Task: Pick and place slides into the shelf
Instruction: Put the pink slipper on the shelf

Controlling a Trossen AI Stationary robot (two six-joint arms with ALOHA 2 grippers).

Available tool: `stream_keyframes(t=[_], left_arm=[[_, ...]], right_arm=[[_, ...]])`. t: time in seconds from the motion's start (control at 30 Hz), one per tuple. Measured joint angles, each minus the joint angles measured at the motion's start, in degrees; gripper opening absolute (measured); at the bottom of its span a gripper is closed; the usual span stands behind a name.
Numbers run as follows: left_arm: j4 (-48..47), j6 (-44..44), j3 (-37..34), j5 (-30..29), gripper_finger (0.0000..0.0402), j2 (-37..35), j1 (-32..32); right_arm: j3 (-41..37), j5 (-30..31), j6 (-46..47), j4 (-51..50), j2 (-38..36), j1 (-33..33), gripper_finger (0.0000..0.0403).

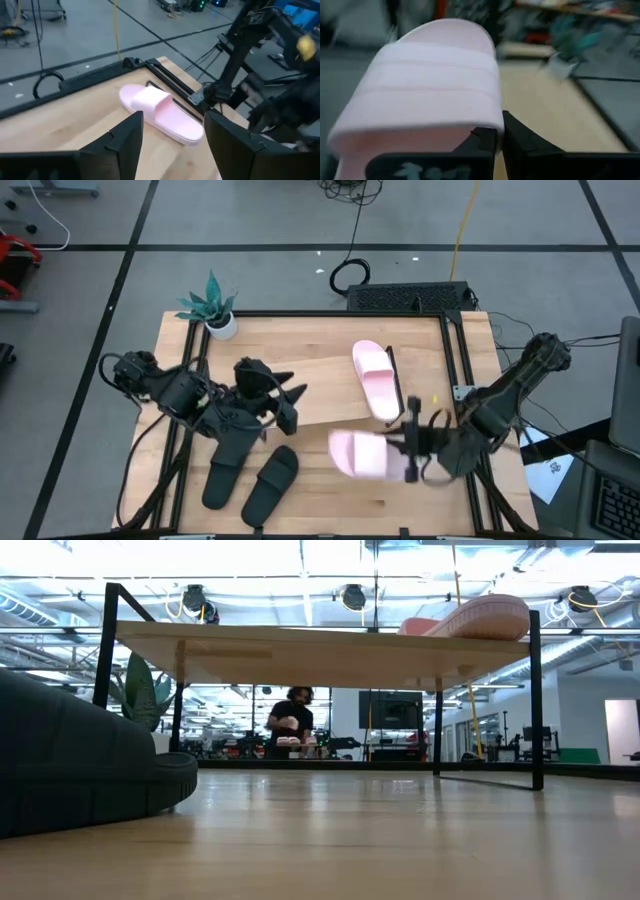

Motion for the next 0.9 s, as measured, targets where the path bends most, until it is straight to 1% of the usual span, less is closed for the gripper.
stream_keyframes(t=[0.1,0.17,0.27,0.37,0.47,0.57,0.63,0.73,0.9], left_arm=[[0.0,4.8,0.0,0.0,0.0209,-2.1,1.3],[0.0,7.9,0.0,0.0,0.0209,-3.7,2.3],[0.0,11.3,0.0,0.1,0.0209,-6.5,3.6],[0.0,15.1,0.0,0.0,0.0209,-9.5,4.7],[0.1,19.0,0.0,0.1,0.0209,-12.6,5.3],[0.1,22.6,0.0,0.1,0.0209,-15.6,5.8],[0.1,25.2,0.0,0.0,0.0209,-17.3,5.8],[0.1,28.3,0.0,-0.1,0.0209,-19.4,5.8],[-1.4,32.7,0.0,0.4,0.0209,-20.5,5.8]], right_arm=[[3.8,2.9,-2.7,7.8,1.5,-3.9,0.0005],[4.9,5.3,-5.3,14.2,3.0,-6.2,0.0007],[5.5,8.4,-6.5,23.8,5.8,-9.7,0.0006],[6.8,9.8,-7.9,27.8,8.8,-12.9,0.0006],[10.0,12.5,-5.3,27.2,13.1,-15.9,0.0006],[14.0,13.8,-4.0,26.4,17.2,-18.5,0.0006],[16.8,15.8,-2.4,24.2,19.6,-19.9,0.0006],[20.9,19.9,3.2,15.8,22.5,-21.2,0.0004],[26.9,20.9,16.1,1.2,24.9,-23.8,0.0002]])
